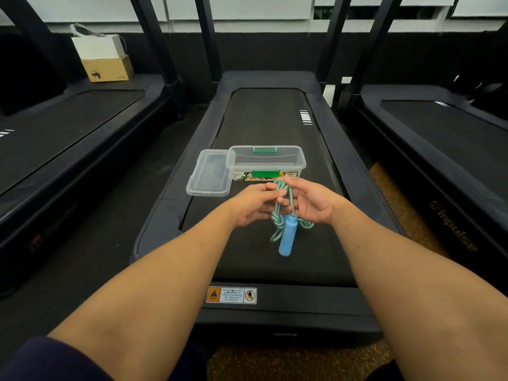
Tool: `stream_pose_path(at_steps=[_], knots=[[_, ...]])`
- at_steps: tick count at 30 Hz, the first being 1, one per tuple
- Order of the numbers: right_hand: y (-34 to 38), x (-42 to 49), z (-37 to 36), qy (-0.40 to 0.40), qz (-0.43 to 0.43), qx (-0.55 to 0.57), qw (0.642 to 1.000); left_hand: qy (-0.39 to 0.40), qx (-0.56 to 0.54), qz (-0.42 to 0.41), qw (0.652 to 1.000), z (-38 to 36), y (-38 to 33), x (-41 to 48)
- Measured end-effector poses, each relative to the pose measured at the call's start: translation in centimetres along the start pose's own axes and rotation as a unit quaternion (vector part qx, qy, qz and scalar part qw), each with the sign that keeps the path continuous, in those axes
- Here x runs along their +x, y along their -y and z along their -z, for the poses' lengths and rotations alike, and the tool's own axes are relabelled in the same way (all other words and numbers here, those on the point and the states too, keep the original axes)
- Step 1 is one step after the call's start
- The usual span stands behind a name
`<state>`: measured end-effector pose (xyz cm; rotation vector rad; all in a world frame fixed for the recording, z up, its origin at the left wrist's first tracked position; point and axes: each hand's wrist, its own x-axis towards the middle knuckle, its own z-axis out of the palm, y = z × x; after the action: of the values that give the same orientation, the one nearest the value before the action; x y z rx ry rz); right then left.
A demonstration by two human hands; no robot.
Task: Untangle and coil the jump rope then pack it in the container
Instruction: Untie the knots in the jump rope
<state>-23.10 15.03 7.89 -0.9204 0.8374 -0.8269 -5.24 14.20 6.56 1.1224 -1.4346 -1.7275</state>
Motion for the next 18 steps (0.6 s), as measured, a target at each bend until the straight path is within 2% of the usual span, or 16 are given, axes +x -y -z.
stream_pose_path(at_steps=[8, 11, 14, 18], knots=[[-0.9, 0.7, 0.9, -0.141, 0.009, -0.133, 0.981, -0.159, -0.011, -0.026, 0.987, 0.5, -0.1, 0.6], [-0.6, 0.7, 1.2, -0.109, 0.021, -0.146, 0.983, -0.166, 0.007, -0.030, 0.986, 0.8, -0.2, 0.3], [-0.3, 0.8, 0.7, -0.068, 0.030, -0.209, 0.975, -0.150, 0.045, -0.038, 0.987, 0.8, -0.4, 0.2], [-0.7, 1.1, 0.2, -0.104, 0.079, -0.273, 0.953, -0.148, 0.100, -0.052, 0.983, 0.3, -0.4, 0.2]])
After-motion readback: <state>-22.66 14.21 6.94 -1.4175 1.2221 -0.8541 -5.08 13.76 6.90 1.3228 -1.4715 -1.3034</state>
